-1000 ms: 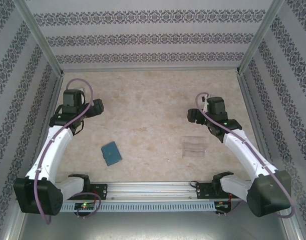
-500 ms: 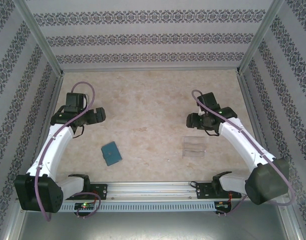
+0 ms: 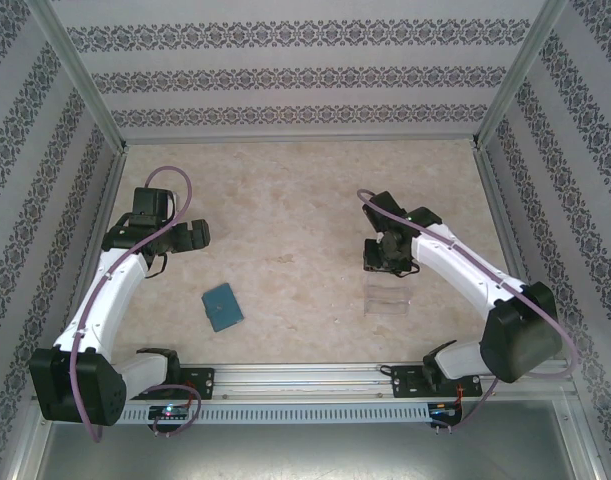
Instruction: Take the credit cards out of the card holder
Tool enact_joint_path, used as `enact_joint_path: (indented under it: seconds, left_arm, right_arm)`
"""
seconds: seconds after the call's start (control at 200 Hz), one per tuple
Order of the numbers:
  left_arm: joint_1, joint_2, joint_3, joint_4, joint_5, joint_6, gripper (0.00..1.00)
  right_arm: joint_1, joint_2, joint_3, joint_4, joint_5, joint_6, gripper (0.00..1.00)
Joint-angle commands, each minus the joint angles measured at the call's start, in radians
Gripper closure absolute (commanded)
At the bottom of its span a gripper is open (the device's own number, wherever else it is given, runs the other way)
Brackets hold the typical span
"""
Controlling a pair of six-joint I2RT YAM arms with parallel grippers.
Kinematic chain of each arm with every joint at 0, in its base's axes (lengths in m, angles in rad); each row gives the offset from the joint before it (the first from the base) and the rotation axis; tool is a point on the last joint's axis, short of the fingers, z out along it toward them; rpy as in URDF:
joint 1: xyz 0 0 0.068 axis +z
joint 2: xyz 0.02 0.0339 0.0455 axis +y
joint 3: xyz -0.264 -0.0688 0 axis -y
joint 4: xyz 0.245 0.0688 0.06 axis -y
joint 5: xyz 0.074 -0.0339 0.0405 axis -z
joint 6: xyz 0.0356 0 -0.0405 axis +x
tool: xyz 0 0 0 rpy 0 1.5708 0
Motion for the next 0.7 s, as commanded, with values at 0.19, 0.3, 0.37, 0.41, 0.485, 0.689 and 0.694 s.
enact_joint_path:
  seconds: [0.19, 0.3, 0.37, 0.41, 0.485, 0.689, 0.694]
  left_arm:
    - [0.003, -0.007, -0.012, -0.024, -0.015, 0.024, 0.0]
    - [0.003, -0.004, -0.01, -0.023, -0.012, 0.026, 0.0]
    - [0.003, -0.003, -0.012, -0.021, -0.01, 0.026, 0.0]
    - [0.003, -0.003, -0.011, -0.021, -0.009, 0.027, 0.0]
    - [0.003, -0.004, -0.012, -0.018, -0.009, 0.026, 0.0]
    - [0.003, 0.003, -0.013, -0.016, 0.003, 0.026, 0.0]
    - [0.003, 0.002, -0.013, -0.016, 0.004, 0.026, 0.0]
  right_arm:
    - [0.039, 0.047, 0.005, -0.017, -0.007, 0.074, 0.71]
    - [0.051, 0.054, 0.001, -0.017, -0.013, 0.087, 0.73]
    - [0.056, 0.057, -0.005, -0.014, -0.011, 0.093, 0.74]
    - [0.058, 0.06, -0.008, -0.013, -0.012, 0.097, 0.74]
    - [0.058, 0.065, -0.016, -0.006, -0.016, 0.099, 0.74]
    - [0.065, 0.087, -0.035, 0.01, -0.03, 0.105, 0.75]
    - [0.066, 0.087, -0.035, 0.01, -0.03, 0.106, 0.75]
